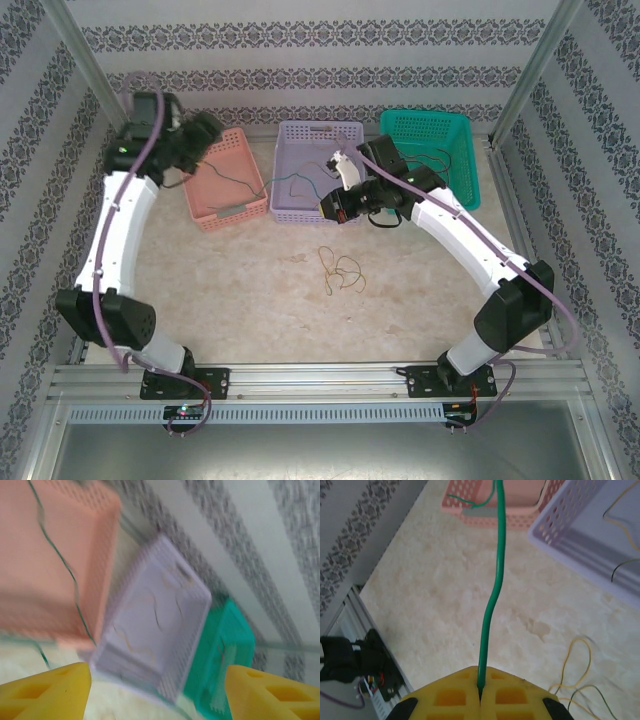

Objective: Untangle the cables

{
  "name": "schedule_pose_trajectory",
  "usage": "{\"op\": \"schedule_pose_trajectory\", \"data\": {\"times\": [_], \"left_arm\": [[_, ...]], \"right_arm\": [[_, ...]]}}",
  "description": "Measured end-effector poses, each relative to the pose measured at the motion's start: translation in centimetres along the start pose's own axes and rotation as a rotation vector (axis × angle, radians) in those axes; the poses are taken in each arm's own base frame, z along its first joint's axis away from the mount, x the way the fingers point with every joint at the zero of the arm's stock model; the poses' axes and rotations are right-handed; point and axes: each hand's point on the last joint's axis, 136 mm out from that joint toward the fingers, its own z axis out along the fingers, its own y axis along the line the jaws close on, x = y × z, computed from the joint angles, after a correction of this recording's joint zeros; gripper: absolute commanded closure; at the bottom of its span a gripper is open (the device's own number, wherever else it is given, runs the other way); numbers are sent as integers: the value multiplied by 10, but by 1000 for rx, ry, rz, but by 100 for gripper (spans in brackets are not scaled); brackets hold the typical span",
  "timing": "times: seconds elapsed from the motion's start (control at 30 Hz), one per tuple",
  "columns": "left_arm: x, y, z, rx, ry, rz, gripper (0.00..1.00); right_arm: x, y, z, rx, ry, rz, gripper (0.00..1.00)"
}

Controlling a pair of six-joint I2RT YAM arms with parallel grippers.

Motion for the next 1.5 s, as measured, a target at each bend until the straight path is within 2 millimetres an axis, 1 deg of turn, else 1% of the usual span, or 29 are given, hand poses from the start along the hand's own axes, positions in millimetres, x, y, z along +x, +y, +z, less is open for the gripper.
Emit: {"op": "schedule_pose_trajectory", "data": {"times": [0.03,0.07,0.13,0.2,0.27,0.3,0.37,0.43,0.47,0.53,0.6,0.67,0.73,0.83,0.87,0.93,0.97,1.0,1.07,1.13,1.2,1.23,1.33,1.4,1.47,1.5], "left_arm": [[25,-5,2,10,47,-7,24],[44,-7,4,12,85,-20,22],[75,-6,11,1,144,-65,20],[96,-2,23,-20,171,-122,19],[115,8,36,-55,177,-193,16],[123,13,42,-76,174,-233,10],[134,21,53,-98,156,-314,7],[137,25,59,-110,134,-384,7],[135,24,61,-111,118,-414,7],[127,22,64,-101,74,-468,9],[119,20,64,-90,32,-511,13],[112,17,65,-72,-5,-550,19],[107,15,66,-56,-26,-581,29],[106,16,73,-42,-34,-615,47],[107,19,77,-48,-33,-621,51],[111,26,85,-64,-31,-630,51],[113,30,88,-75,-28,-632,49],[115,33,91,-85,-25,-634,45],[118,35,95,-95,-14,-640,35],[120,35,95,-98,0,-647,29],[122,34,94,-102,10,-663,28],[123,35,94,-106,15,-673,29],[127,36,94,-116,27,-716,36],[129,39,94,-123,31,-744,44],[131,42,95,-133,33,-772,57],[132,44,96,-137,31,-782,66]], "right_arm": [[-5,0,-1,5,-16,3,100],[-9,1,-2,9,-31,7,100],[-17,2,-4,13,-60,14,100],[-23,3,-5,12,-83,20,100],[-26,6,-4,8,-93,24,100],[-27,8,-3,3,-97,26,100],[-27,13,-2,-7,-101,26,100],[-26,17,0,-19,-103,24,100],[-23,17,1,-22,-100,27,100],[-16,19,1,-28,-93,36,100],[-10,22,1,-36,-89,40,100],[-4,23,-2,-43,-90,55,100],[-1,25,-5,-54,-98,60,100],[3,29,-10,-68,-110,69,100],[4,31,-12,-72,-111,69,100],[6,34,-14,-82,-116,76,100],[7,34,-14,-85,-119,78,100],[9,36,-15,-89,-119,79,100],[13,37,-16,-93,-120,81,100],[16,38,-16,-97,-119,86,100],[17,39,-15,-99,-119,89,100],[17,39,-15,-100,-120,92,100],[16,42,-14,-106,-123,88,100],[16,44,-14,-113,-125,86,100],[16,47,-13,-120,-128,87,100],[16,47,-13,-123,-129,88,100]]}}
